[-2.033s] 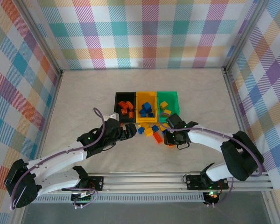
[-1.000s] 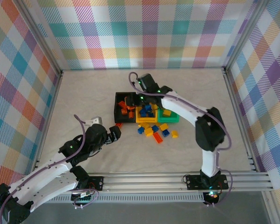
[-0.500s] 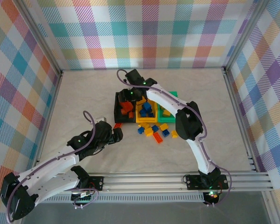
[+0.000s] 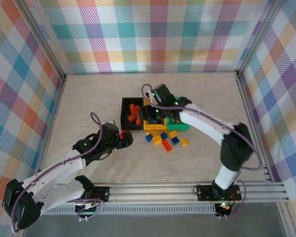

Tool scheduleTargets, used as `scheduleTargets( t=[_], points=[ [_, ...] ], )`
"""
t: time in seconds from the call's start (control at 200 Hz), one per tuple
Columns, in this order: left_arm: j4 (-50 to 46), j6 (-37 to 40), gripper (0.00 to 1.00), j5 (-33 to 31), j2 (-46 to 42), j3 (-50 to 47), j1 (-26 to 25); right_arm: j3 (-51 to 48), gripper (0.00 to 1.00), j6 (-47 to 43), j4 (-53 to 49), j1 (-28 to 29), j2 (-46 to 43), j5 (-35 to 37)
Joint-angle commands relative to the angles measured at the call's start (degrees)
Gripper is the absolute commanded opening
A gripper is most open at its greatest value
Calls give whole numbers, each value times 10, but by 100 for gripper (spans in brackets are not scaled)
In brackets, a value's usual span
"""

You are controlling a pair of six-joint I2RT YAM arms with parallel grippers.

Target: Sort the legos into containers by color

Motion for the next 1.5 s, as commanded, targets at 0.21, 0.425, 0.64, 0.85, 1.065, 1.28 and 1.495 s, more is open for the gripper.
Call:
scheduleTargets(
  t=[0.21, 0.425, 0.64, 0.85, 1.065, 1.28, 1.495],
  points=[
    [32, -3, 100, 19, 8, -7, 10, -274, 72, 7, 73, 19, -127, 39],
    [34, -11, 100, 17, 3, -13, 11, -322, 73, 7, 81, 19, -127, 59],
    [39, -16, 100, 21, 8, -16, 11, -314, 72, -4, 89, 20, -81, 68],
    [38, -18, 100, 16, 3, -19, 12, -302, 67, -14, 83, 25, -58, 88],
    [40, -18, 100, 18, 4, -19, 13, -274, 64, -19, 34, 55, -17, 143],
    [39, -18, 100, 20, 2, -19, 14, -246, 52, -23, -9, 80, 28, 192],
    [33, -17, 100, 16, -6, -20, 15, -267, 38, -22, 11, 82, 6, 173]
  ],
)
